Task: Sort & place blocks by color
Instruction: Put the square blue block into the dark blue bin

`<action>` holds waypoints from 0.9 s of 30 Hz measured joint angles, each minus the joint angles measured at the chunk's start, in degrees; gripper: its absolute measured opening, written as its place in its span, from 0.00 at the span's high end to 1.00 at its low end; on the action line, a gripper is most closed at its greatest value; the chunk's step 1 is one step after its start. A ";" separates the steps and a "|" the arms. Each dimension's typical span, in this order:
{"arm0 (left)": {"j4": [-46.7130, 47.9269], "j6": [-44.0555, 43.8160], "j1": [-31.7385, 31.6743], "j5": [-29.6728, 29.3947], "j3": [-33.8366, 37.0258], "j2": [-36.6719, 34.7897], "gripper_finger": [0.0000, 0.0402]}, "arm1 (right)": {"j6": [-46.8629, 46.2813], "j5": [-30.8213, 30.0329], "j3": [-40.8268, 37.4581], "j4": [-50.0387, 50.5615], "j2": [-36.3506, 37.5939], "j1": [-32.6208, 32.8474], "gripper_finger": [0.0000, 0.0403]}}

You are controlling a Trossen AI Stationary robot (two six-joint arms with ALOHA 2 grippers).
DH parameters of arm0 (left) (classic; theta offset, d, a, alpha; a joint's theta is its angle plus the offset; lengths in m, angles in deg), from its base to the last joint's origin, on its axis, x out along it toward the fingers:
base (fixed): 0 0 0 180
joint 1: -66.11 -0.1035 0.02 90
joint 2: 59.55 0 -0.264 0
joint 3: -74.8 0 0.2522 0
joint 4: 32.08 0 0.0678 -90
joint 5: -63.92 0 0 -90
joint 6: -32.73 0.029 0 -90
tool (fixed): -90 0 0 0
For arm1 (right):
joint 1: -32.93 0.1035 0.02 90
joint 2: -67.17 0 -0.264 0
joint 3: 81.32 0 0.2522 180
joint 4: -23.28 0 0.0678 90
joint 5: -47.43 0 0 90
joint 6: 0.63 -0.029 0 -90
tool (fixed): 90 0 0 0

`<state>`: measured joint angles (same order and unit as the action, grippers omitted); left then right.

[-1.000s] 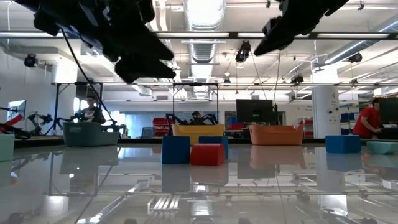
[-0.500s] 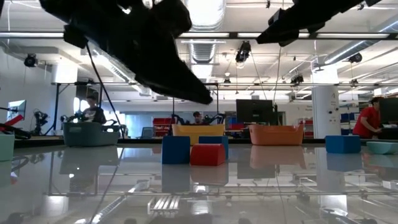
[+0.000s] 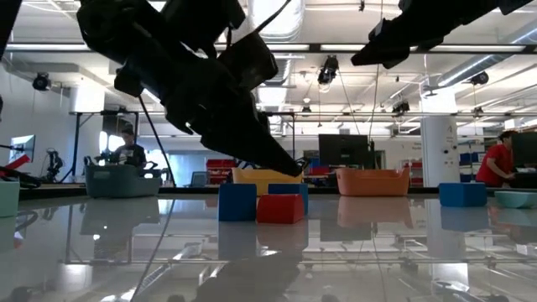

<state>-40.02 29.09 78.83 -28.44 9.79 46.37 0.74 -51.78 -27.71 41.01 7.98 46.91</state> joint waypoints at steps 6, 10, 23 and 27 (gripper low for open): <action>-1.42 0.00 -1.27 2.57 0.16 1.94 0.55 | -0.38 0.00 -0.07 -0.23 -0.56 0.00 0.52; -3.09 -0.04 -1.75 4.59 0.11 2.77 0.58 | -0.57 0.00 -0.07 -0.01 -0.52 0.00 0.52; -3.44 -0.60 -1.85 4.44 0.11 4.00 0.71 | -0.90 -0.02 -0.07 -0.02 -0.50 0.00 0.52; -3.26 -2.05 -1.91 4.18 0.11 3.88 0.72 | -0.94 -0.12 -0.07 -0.03 -0.50 0.00 0.52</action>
<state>-43.27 27.04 76.92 -24.26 9.91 50.25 -0.20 -51.91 -27.77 40.98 7.49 46.91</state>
